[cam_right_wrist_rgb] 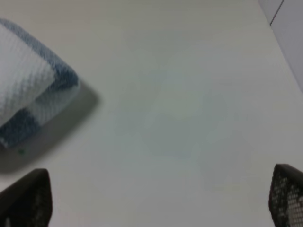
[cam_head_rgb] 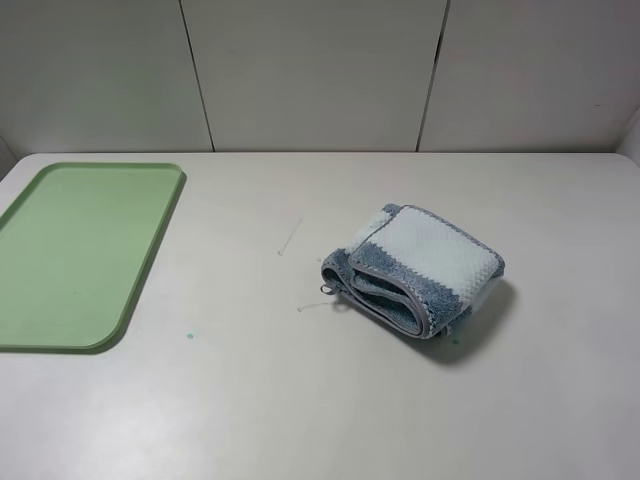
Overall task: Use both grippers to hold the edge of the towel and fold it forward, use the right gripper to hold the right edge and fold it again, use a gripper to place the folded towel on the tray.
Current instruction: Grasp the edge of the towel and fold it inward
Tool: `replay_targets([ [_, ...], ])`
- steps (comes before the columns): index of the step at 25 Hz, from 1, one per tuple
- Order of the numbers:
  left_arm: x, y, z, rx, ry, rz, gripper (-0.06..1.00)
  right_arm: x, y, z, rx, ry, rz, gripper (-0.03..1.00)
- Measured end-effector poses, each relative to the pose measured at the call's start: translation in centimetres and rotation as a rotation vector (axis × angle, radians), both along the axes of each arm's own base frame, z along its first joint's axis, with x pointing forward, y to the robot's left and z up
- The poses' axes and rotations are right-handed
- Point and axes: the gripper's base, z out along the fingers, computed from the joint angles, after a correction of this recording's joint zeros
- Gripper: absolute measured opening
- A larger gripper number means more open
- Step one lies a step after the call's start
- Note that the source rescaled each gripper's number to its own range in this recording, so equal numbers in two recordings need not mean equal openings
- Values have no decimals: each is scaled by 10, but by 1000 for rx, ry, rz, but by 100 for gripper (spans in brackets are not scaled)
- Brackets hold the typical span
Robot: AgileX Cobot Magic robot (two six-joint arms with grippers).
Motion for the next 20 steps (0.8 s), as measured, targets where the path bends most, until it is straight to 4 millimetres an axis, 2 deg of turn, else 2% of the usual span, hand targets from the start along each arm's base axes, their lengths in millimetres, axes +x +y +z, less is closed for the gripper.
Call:
replay_targets([
  [9, 0, 0, 0, 0, 0, 0, 97, 8, -2, 1, -33, -83, -9, 100],
  [20, 0, 0, 0, 0, 0, 0, 97, 11, -3, -2, -36, -95, -8, 100],
])
